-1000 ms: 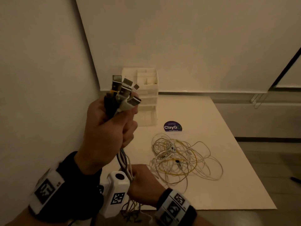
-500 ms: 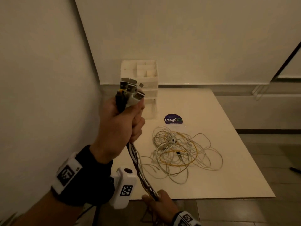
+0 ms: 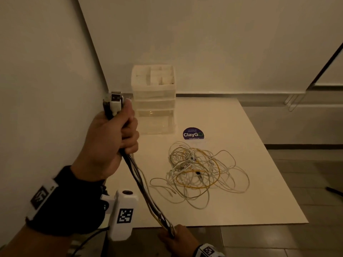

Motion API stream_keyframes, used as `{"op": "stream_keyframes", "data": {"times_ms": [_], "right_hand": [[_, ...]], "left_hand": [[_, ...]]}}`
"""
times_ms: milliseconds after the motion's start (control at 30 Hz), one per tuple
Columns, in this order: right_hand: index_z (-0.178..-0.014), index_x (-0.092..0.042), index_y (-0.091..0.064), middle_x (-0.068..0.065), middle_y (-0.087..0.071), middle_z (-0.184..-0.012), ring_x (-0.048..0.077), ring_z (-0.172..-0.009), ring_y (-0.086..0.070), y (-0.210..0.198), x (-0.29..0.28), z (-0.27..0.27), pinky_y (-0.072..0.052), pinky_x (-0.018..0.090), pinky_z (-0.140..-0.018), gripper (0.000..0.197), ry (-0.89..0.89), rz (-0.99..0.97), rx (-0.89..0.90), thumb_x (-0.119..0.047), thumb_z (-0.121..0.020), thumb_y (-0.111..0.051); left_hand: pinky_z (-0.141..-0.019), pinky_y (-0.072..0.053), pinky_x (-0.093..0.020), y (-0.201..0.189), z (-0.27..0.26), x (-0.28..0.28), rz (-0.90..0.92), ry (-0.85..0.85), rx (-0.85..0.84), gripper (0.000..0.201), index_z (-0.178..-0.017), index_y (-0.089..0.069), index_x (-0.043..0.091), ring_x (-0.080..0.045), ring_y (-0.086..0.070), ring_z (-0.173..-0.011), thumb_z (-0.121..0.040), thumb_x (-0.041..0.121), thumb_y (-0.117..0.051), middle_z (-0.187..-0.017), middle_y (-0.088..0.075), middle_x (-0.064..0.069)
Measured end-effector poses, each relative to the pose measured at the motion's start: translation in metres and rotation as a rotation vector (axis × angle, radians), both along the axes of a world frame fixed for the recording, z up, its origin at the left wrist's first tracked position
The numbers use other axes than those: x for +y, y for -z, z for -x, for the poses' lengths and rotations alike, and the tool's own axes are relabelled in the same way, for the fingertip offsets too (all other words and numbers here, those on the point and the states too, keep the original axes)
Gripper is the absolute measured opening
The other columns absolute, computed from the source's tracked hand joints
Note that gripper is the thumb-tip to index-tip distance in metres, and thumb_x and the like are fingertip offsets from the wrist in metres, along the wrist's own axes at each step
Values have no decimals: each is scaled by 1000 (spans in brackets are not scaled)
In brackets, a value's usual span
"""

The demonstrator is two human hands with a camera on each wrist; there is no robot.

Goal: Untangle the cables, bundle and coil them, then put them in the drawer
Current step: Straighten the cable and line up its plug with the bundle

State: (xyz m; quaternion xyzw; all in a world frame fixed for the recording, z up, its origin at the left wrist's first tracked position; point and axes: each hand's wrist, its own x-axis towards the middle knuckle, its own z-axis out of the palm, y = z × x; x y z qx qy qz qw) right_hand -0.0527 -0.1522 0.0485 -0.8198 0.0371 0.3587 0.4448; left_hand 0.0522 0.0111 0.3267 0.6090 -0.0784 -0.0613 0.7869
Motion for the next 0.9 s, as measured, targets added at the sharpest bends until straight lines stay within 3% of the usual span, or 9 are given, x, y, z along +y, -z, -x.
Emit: {"op": "stream_keyframes", "data": {"times_ms": [100,200,333,433,500,600,733,800,900], "right_hand": [[-82,-29,-57,2,-58,-81,17,-81,-57,-6,-6,-12,-43,26,-75,13,-268,71,-42,-38,-91,-60],[-127,-17,-45,11,-49,-127,31,-117,-50,-4,-16,-35,-42,37,-97,50,-432,174,-100,-38,-84,-61],[-112,-18,-60,5,-58,-118,23,-110,-53,-32,-12,-74,-46,33,-92,36,-387,224,-357,-2,-81,-49],[-88,-10,-63,8,-65,-91,27,-87,-58,-55,8,-118,-42,30,-72,28,-82,86,-674,1,-72,-43],[-101,-9,-55,9,-56,-100,30,-92,-53,-57,27,-148,-40,34,-74,26,-69,177,-739,-2,-77,-48],[-128,-13,-39,10,-47,-124,35,-113,-50,-35,47,-171,-42,45,-90,39,-360,549,-551,-15,-91,-48],[-127,-5,-47,17,-50,-132,35,-119,-53,-7,40,-174,-44,38,-95,31,-455,559,-301,-17,-100,-38],[-120,-2,-52,16,-57,-121,32,-109,-58,-12,29,-174,-47,35,-86,30,-372,471,-199,-20,-99,-40],[-93,-2,-61,10,-61,-74,23,-60,-59,-42,3,-169,-50,33,-61,19,105,-11,47,-12,-96,-44]], "left_hand": [[-41,-11,-23,12,6,-4,-34,23,11,38,-63,-35,17,-8,-16,-36,-95,34,-46,-47,-23,4],[-40,-11,-21,16,9,-1,-32,9,8,44,-65,-25,16,-9,-15,-36,-97,34,-50,-49,-20,1],[-39,-13,-19,15,6,12,-53,-102,-10,45,-68,-21,12,-10,-16,-34,-91,35,-51,-47,-22,1],[-39,-13,-18,16,6,19,-36,-184,17,42,-67,-27,14,-8,-16,-34,-95,35,-51,-47,-23,3],[-39,-12,-19,17,6,20,-24,-223,38,35,-66,-36,16,-8,-16,-34,-93,34,-50,-47,-23,3],[-39,-14,-17,20,0,21,-12,-266,47,35,-64,-39,16,-8,-16,-35,-94,33,-49,-47,-24,4],[-38,-14,-17,25,-7,24,5,-321,67,34,-63,-43,18,-7,-17,-36,-89,36,-53,-49,-24,4],[-37,-13,-18,29,-9,23,6,-338,94,33,-63,-44,18,-7,-17,-36,-88,36,-54,-50,-24,3],[-38,-14,-17,36,-15,18,19,-326,137,33,-65,-42,16,-8,-17,-36,-89,36,-54,-51,-24,2]]}}
